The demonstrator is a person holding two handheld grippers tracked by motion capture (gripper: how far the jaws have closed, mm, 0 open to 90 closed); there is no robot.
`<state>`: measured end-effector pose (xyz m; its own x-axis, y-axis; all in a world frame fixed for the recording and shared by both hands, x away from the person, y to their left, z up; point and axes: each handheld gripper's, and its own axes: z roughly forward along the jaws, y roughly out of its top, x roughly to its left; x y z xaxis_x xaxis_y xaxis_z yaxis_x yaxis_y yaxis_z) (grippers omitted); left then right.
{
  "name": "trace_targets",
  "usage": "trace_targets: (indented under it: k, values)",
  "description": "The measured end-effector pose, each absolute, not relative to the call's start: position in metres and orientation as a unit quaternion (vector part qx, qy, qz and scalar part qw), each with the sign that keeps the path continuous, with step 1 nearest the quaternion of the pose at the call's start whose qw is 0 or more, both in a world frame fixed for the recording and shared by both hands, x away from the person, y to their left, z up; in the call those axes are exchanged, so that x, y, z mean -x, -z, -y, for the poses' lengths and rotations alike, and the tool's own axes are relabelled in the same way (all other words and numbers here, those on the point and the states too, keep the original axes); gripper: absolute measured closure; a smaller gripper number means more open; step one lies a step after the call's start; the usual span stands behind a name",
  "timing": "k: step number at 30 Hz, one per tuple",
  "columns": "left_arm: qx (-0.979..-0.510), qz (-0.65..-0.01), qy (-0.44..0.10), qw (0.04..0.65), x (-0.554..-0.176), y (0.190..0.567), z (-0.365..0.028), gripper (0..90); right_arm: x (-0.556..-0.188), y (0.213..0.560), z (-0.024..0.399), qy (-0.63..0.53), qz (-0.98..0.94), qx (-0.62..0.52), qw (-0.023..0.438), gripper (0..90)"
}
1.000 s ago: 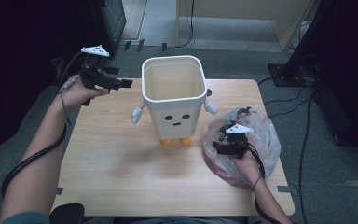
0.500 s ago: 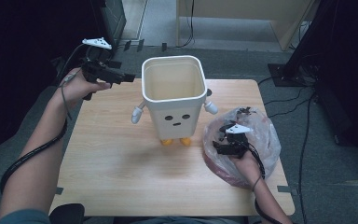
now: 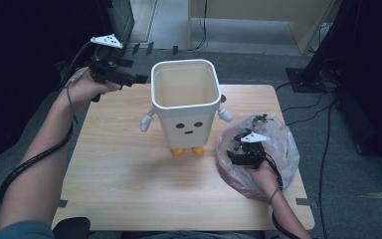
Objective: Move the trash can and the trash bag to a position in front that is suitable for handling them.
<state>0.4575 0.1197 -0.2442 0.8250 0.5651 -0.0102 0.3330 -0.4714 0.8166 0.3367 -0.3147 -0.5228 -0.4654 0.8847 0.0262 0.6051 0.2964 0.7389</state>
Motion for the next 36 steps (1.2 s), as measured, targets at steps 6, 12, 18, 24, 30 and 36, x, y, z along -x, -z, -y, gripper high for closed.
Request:
trace_targets:
  k: [6,12,18,24,30,36]
  values:
    - [-0.850,-0.277,-0.122,0.432,-0.460,0.238,-0.116,13.9,-0.337,0.523,0.315,-0.352,-0.780,-0.477,0.198,17.5]
    - [-0.852,-0.277,-0.112,0.430,-0.462,0.232,-0.112,26.8,-0.337,0.523,0.315,-0.352,-0.780,-0.477,0.198,17.5]
    - [-0.852,-0.278,-0.117,0.428,-0.463,0.229,-0.110,25.1,-0.337,0.523,0.315,-0.352,-0.780,-0.477,0.198,17.4]
    - [-0.849,-0.278,-0.111,0.436,-0.466,0.226,-0.109,26.4,-0.337,0.523,0.315,-0.352,-0.780,-0.477,0.198,17.4]
    - [-0.848,-0.277,-0.105,0.440,-0.468,0.222,-0.105,28.3,-0.337,0.523,0.315,-0.352,-0.781,-0.477,0.198,17.4]
    - [-0.850,-0.277,-0.101,0.437,-0.471,0.222,-0.098,35.2,-0.337,0.523,0.315,-0.352,-0.781,-0.477,0.198,17.4]
